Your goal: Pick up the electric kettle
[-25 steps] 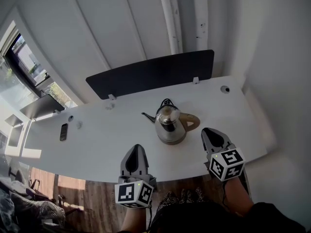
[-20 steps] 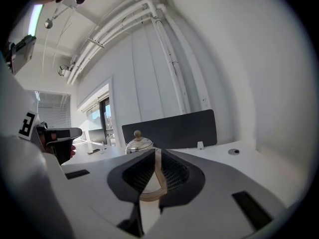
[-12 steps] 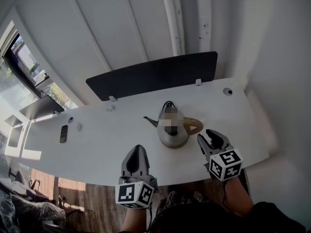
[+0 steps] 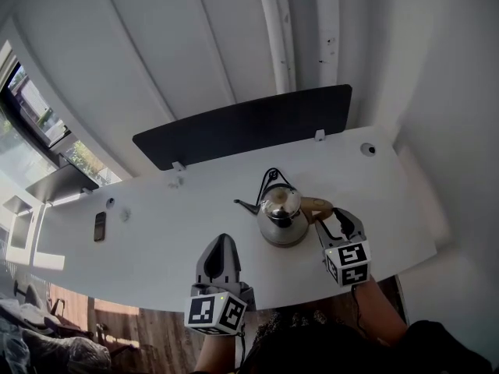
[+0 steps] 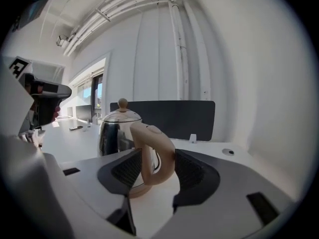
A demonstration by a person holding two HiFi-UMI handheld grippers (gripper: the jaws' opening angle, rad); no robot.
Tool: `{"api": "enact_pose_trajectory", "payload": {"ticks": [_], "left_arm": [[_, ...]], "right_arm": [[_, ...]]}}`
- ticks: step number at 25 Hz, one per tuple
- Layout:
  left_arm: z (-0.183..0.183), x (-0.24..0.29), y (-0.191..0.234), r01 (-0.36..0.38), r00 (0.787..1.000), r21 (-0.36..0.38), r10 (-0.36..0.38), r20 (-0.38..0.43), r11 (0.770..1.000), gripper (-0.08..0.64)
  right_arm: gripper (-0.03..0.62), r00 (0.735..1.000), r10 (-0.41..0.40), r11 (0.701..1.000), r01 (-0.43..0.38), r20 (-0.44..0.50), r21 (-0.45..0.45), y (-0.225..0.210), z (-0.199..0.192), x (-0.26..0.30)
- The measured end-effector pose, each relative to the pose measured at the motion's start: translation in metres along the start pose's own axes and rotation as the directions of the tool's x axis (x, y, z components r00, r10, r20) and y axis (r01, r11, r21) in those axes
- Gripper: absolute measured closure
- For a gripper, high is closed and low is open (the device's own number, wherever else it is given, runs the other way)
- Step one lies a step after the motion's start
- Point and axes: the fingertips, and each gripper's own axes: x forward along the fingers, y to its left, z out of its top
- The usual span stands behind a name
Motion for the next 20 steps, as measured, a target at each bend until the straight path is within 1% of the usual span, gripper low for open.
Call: {"api": "enact_pose_trajectory", "payload": {"ticks": [2, 4, 7, 10, 15, 20], "left_arm": [[0.001, 0.005, 0.001, 0.021, 1.000, -0.013, -0.021, 0.000, 1.000, 0.558], [0.002, 0.010, 0.004, 0.031, 1.000, -0.007, -0.031, -0.003, 0.999, 0.558], [0.002, 0.018, 0.013, 0.032, 0.999, -0.013, -0.033, -0.012, 0.999, 0.558], [0.001, 0.026, 0.019, 0.042, 0.999, -0.009, -0.042, -0.026, 0.999, 0.558], [0.000, 0.035, 0.025, 0.056, 0.998, -0.009, -0.056, -0.040, 0.998, 0.558], [0.001, 0.039, 0.032, 0.058, 0.997, -0.005, -0.058, -0.041, 0.998, 0.558]], "right_arm": [[0.400, 0.999, -0.040, 0.999, 0.040, -0.004, -0.008, -0.004, 0.001, 0.007], [0.393, 0.997, -0.075, 0.996, 0.074, -0.020, -0.048, -0.007, 0.000, 0.015], [0.387, 0.994, -0.106, 0.992, 0.102, -0.042, -0.076, -0.009, -0.001, 0.027], [0.383, 0.991, -0.124, 0.991, 0.120, -0.057, -0.067, -0.013, -0.005, 0.039], [0.384, 0.986, -0.157, 0.988, 0.157, -0.054, 0.000, -0.025, -0.008, 0.055], [0.385, 0.982, -0.187, 0.982, 0.187, -0.042, 0.010, -0.029, -0.006, 0.062]]}}
